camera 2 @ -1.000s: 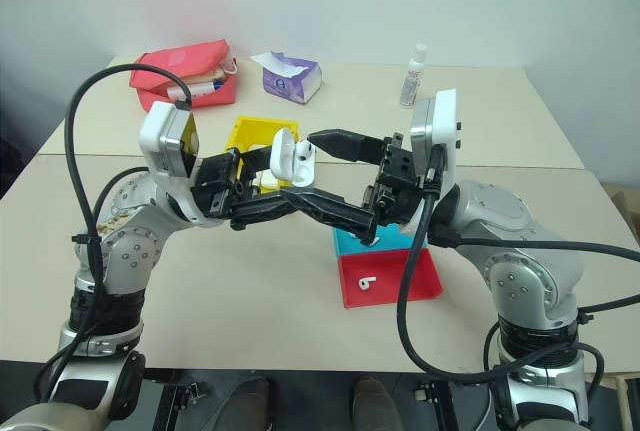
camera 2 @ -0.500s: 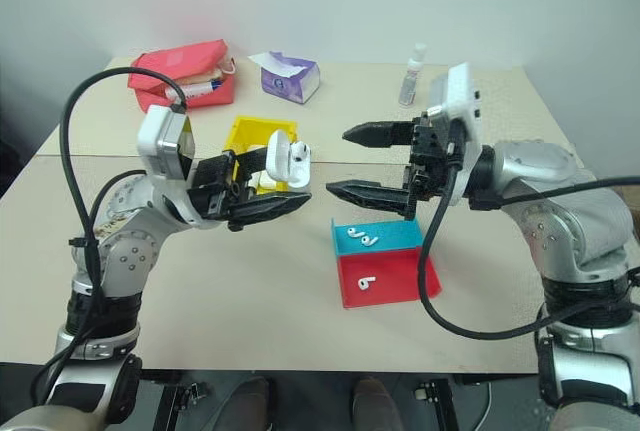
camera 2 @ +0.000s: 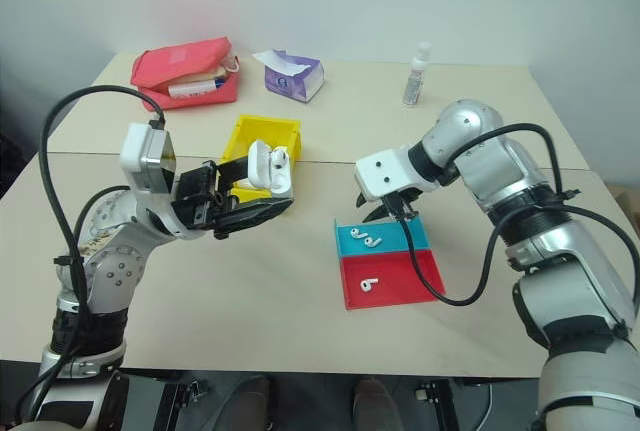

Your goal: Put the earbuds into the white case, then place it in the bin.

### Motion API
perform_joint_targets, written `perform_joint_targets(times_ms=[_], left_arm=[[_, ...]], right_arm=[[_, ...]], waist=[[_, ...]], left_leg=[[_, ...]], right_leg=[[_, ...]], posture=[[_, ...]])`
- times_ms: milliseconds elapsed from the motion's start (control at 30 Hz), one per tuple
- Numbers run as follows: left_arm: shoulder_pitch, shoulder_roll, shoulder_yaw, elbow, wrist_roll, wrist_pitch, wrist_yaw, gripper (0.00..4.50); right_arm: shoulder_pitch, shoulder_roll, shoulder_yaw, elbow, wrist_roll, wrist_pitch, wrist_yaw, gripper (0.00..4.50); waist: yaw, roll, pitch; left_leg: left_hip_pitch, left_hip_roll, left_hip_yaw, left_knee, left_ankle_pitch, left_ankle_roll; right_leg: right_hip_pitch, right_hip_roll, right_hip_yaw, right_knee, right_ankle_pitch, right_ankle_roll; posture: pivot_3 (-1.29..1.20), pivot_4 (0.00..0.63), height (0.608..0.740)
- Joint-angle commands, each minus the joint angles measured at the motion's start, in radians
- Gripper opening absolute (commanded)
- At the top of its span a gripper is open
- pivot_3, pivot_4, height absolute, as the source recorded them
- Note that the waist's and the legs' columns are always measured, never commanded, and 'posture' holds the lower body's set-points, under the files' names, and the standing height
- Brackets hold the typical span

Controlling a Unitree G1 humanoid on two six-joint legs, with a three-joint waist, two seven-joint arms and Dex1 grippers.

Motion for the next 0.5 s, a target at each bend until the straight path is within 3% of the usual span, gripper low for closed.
perform_joint_targets(times_ms=[33,233,500], left_arm=[[-0.008,0.019,0.03,-0.06,-0.022,0.001,0.024,2.78],[-0.003,0.033,0.034,-0.113,-0.039,0.022,0.069,2.78],[0.007,0.035,0.031,-0.15,-0.048,0.037,0.099,2.78]], right_arm=[[-0.051,0.021,0.02,0.105,-0.054,-0.17,0.061,1.84],[-0.083,0.079,0.057,0.242,-0.147,-0.339,0.059,1.84],[-0.107,0.095,0.128,0.303,-0.128,-0.41,0.061,1.84]], waist=[[0.0,0.0,0.0],[0.0,0.0,0.0],[-0.001,0.001,0.0]], left_leg=[[0.0,0.0,0.0,0.0,0.0,0.0],[0.001,0.0,0.0,0.0,0.0,0.0],[0.001,0.0,0.0,0.0,0.001,-0.001]], right_leg=[[0.0,0.0,0.0,0.0,0.0,0.0],[0.0,0.0,0.0,0.001,0.0,0.0],[0.0,0.0,0.0,0.002,0.0,0.0]], posture=[[0.0,0.15,0.74],[0.0,0.15,0.74],[0.0,0.15,0.74]])
